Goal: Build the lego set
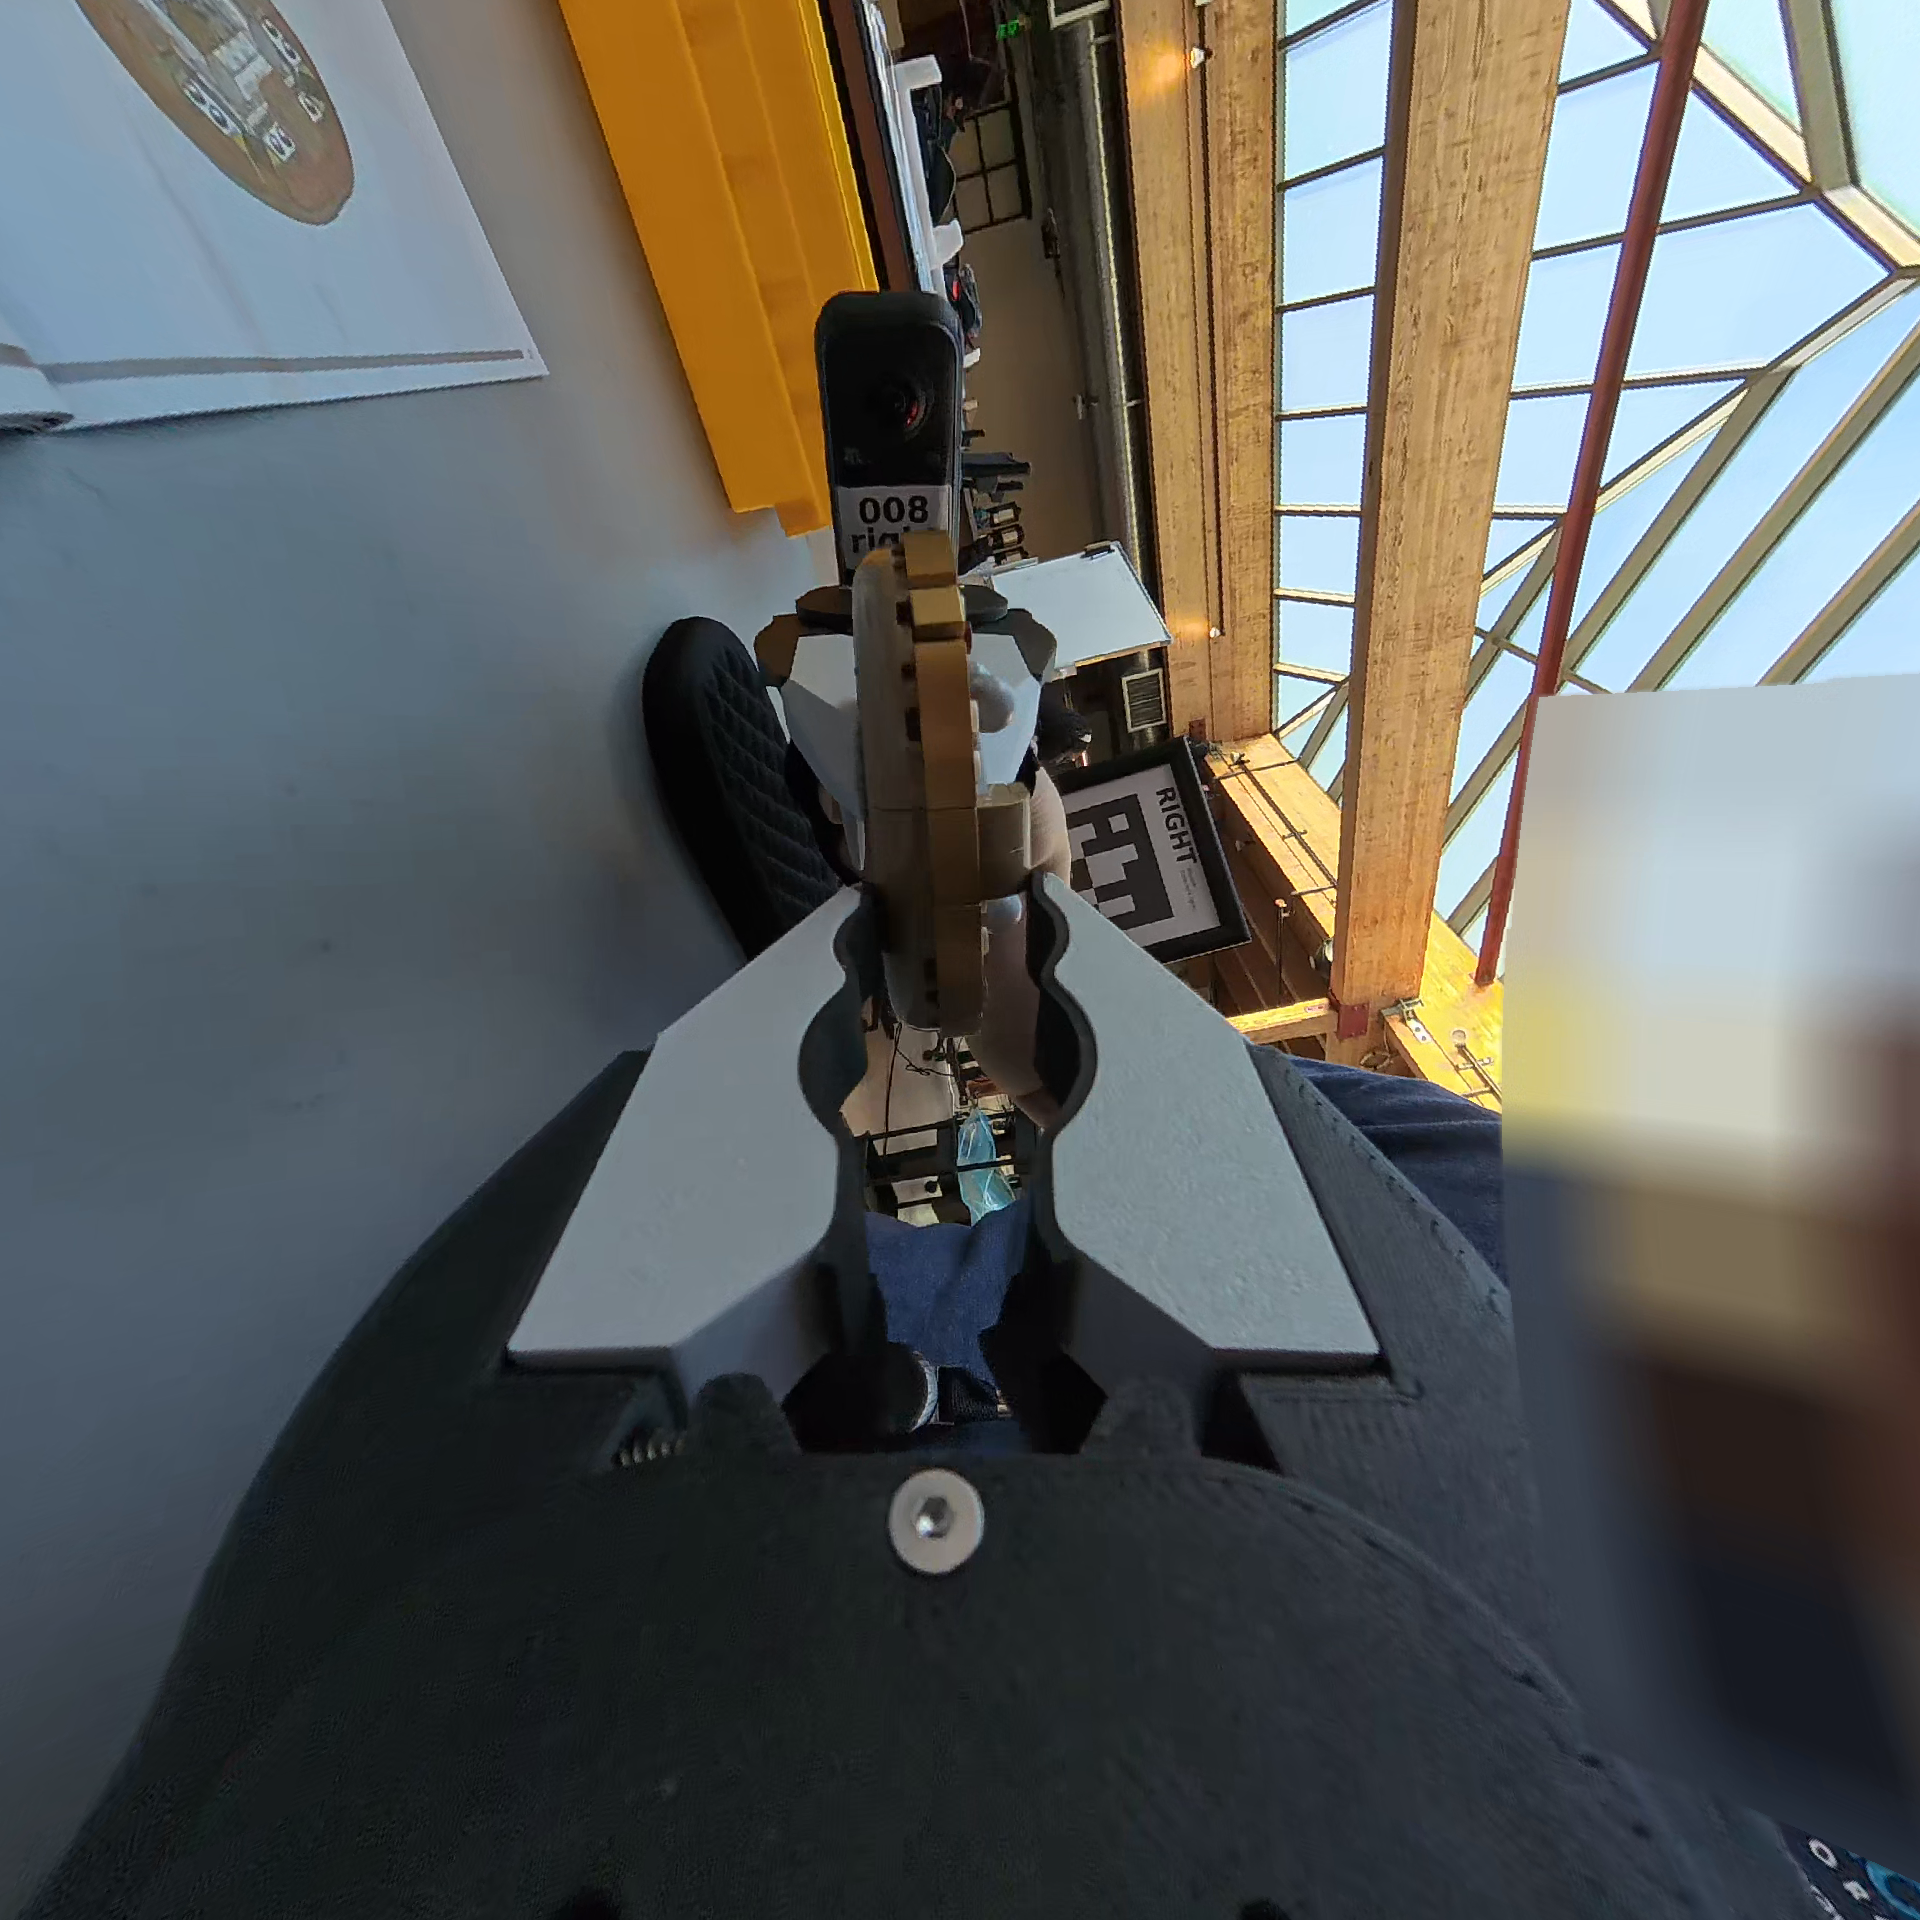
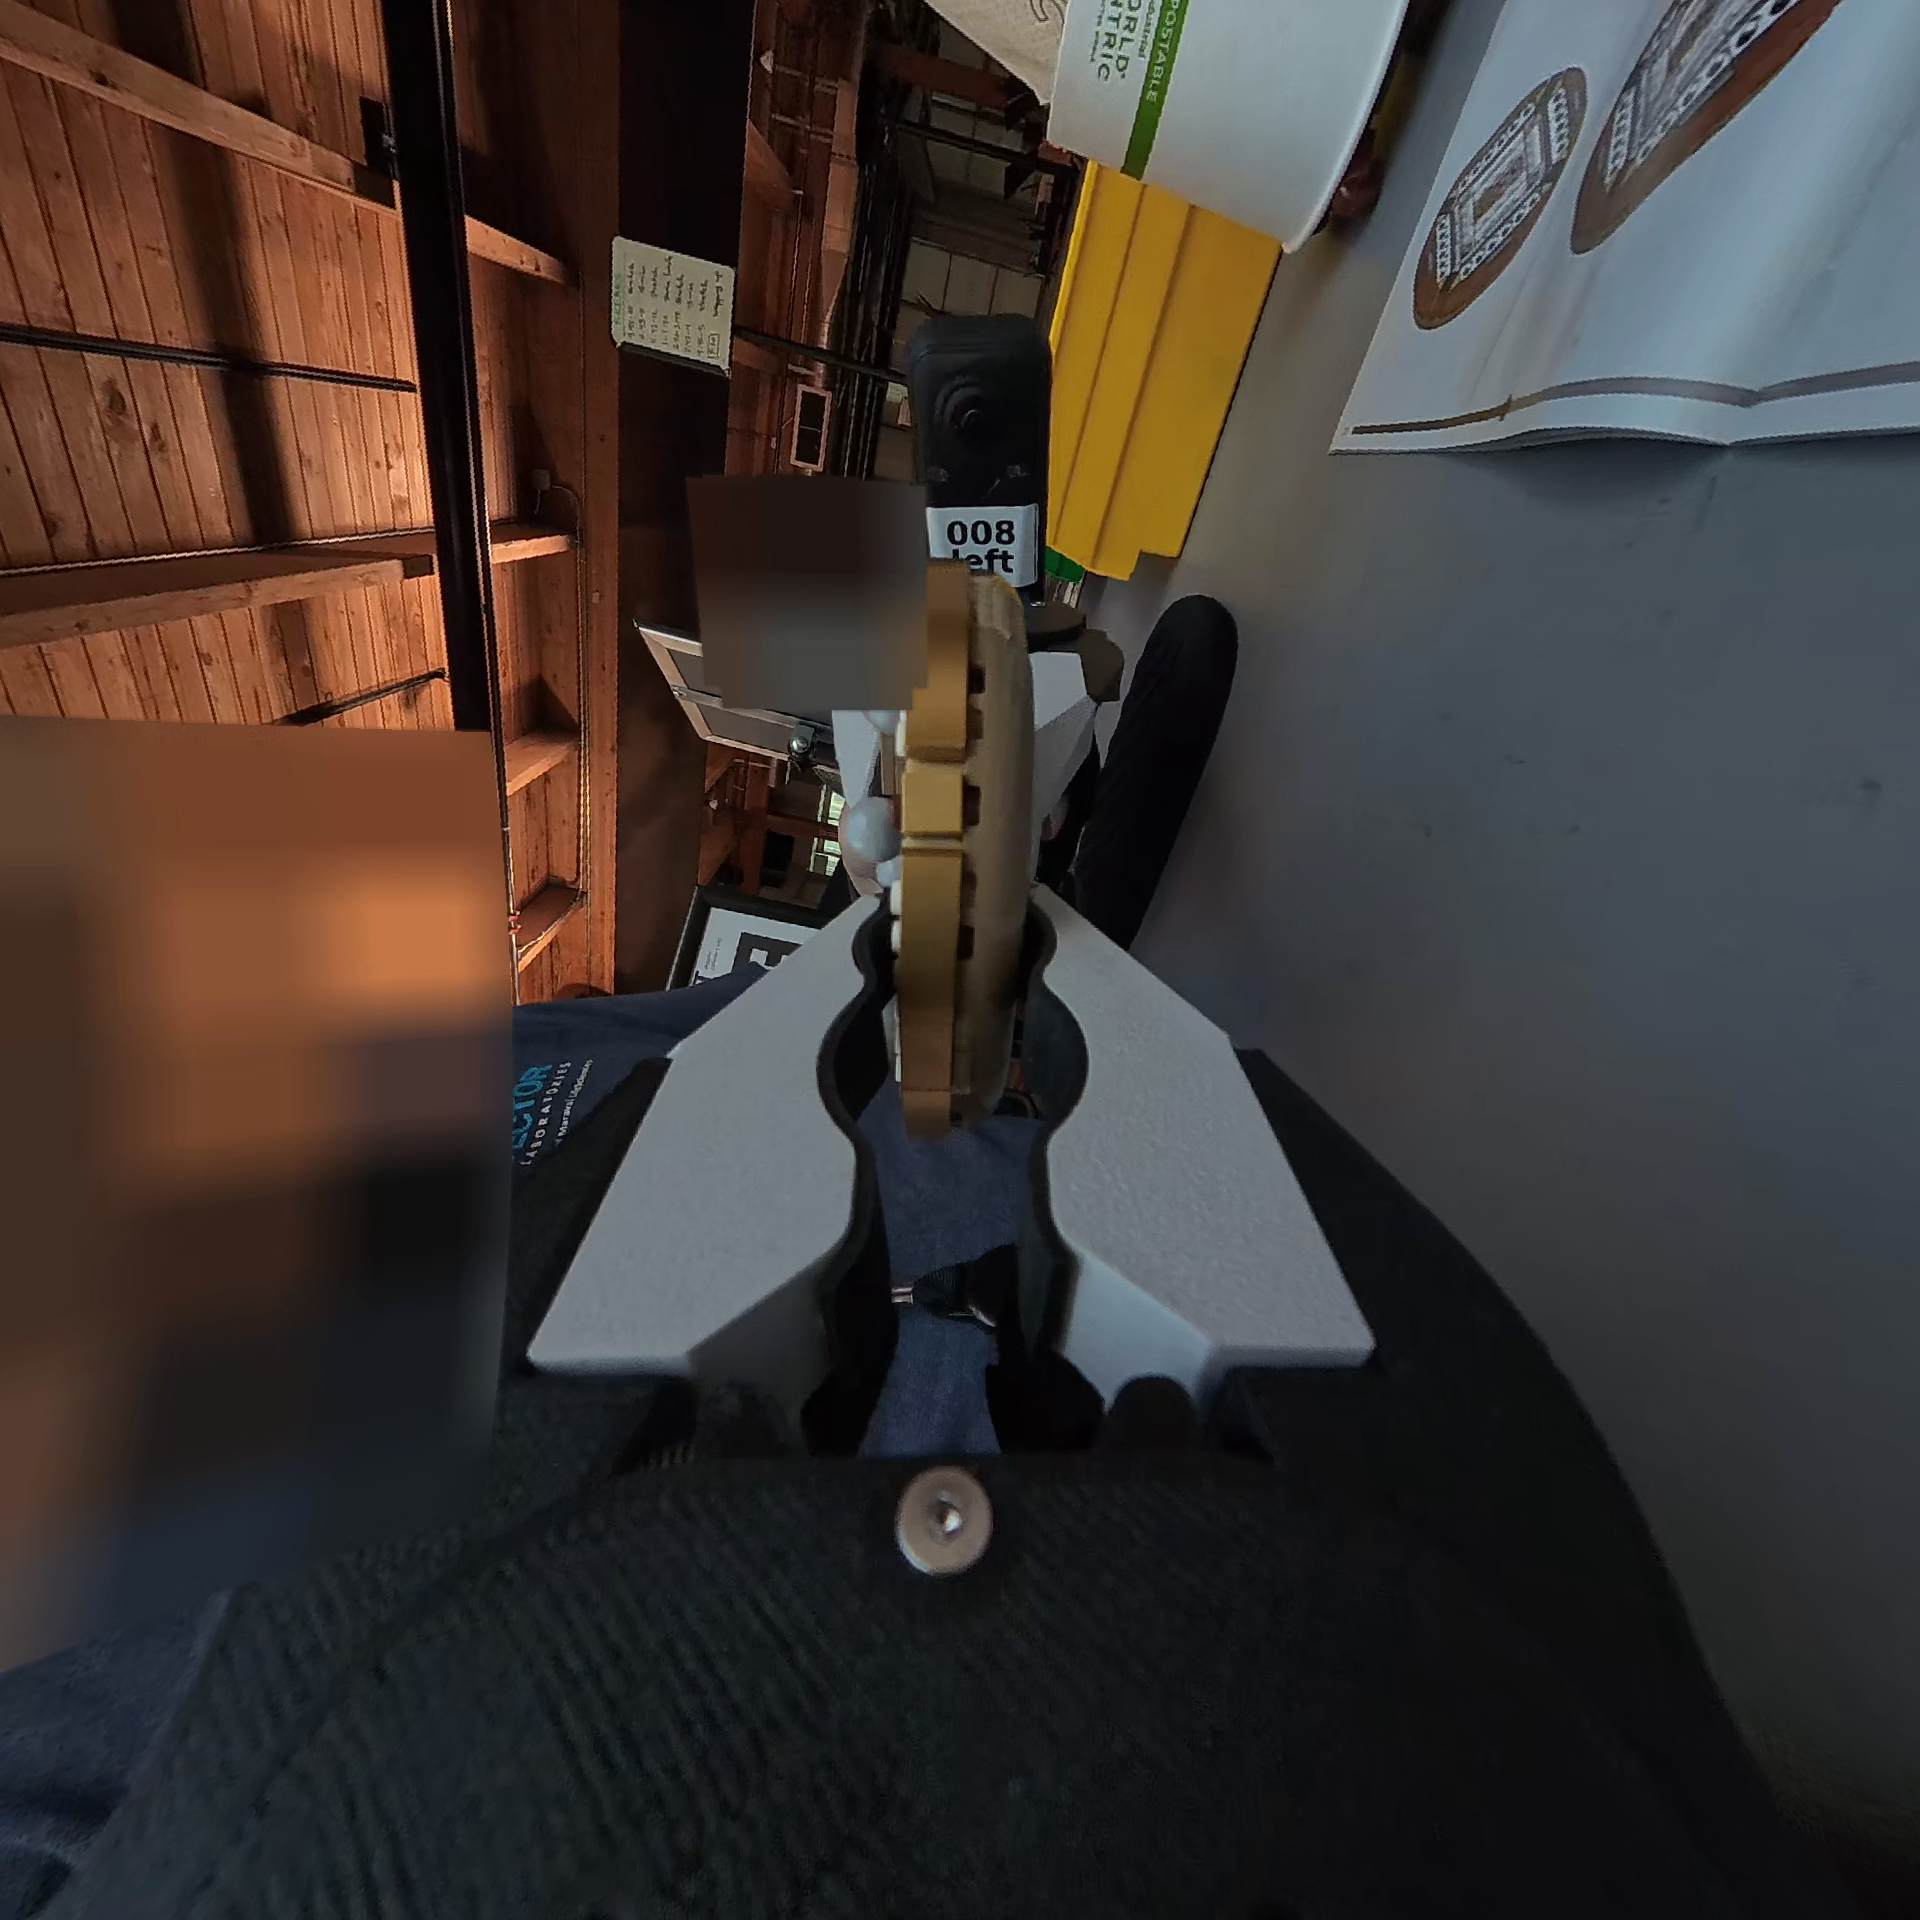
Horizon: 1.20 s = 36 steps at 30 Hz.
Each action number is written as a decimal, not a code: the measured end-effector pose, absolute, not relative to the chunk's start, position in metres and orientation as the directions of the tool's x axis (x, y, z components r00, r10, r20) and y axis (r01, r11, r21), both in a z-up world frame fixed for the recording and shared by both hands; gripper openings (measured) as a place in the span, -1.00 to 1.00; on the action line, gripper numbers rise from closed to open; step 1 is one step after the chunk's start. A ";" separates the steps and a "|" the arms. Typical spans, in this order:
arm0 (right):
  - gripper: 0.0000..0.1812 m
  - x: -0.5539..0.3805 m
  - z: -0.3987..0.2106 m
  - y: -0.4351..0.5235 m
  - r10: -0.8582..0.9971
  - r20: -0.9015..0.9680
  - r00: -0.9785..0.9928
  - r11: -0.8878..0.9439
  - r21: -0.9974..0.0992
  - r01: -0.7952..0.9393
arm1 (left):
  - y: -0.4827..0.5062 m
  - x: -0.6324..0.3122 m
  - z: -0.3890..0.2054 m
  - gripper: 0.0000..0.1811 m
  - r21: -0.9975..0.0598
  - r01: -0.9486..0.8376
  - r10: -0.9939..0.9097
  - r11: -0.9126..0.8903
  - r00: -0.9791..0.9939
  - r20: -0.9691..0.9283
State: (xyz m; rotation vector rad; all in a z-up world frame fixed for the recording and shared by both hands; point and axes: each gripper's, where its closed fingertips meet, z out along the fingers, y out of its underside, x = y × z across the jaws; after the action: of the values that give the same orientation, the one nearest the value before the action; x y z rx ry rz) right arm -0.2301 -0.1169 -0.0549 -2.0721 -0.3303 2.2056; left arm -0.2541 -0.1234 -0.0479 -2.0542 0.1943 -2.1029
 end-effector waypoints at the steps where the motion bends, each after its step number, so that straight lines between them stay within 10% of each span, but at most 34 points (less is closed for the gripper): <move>1: -0.78 -0.230 -0.055 -0.117 0.224 -0.972 -0.071 -0.970 -0.229 0.078 | -0.123 -0.254 -0.048 -0.71 -0.234 0.051 -0.235 -0.971 -0.016 0.972; 36: -0.78 -0.233 -0.060 -0.119 0.232 -0.970 -0.078 -0.969 -0.237 0.067 | -0.120 -0.256 -0.051 -0.68 -0.137 0.090 -0.147 -0.986 -0.111 0.983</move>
State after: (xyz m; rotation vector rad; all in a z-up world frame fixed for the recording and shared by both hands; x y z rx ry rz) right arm -0.2335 -0.1191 -0.0604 -2.0518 -0.3355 2.2013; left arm -0.2560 -0.1196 -0.0510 -1.9802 0.0642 -2.2292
